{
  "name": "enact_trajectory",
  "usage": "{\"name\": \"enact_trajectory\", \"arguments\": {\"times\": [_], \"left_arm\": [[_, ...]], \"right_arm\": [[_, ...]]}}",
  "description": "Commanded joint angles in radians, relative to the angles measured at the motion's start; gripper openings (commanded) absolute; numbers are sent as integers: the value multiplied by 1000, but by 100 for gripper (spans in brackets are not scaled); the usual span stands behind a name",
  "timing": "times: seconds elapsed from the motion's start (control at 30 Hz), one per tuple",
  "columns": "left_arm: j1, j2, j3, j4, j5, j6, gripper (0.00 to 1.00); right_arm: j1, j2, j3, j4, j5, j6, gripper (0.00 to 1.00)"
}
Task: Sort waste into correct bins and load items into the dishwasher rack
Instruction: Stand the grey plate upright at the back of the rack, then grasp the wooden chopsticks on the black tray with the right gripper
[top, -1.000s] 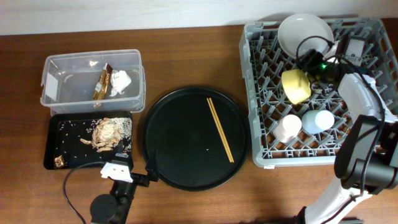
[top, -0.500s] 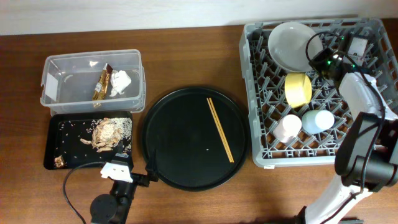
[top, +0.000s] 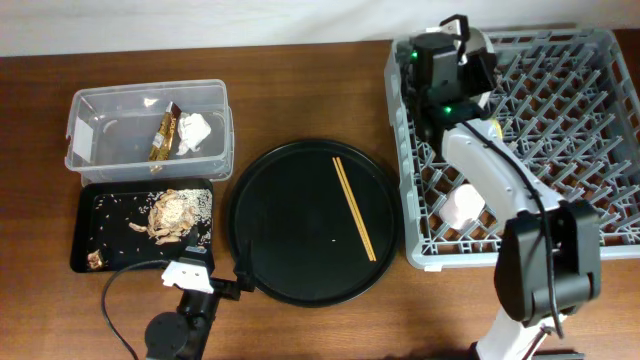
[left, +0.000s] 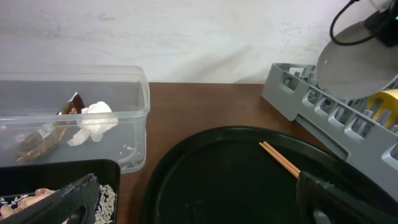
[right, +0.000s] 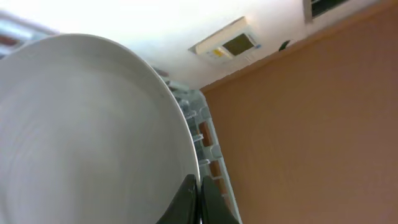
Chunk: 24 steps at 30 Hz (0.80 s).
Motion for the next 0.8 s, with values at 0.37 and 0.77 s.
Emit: {"name": "enact_trajectory", "arguments": {"times": [0.37,0.77], "left_arm": [[-1,-4,-6,-1,7,13,100],[-1,-4,-6,-1,7,13,99]], "right_arm": [[330,-133,-81,-874,-1118,814,74],[331,-32,-347,-621,-1121,833,27]]}}
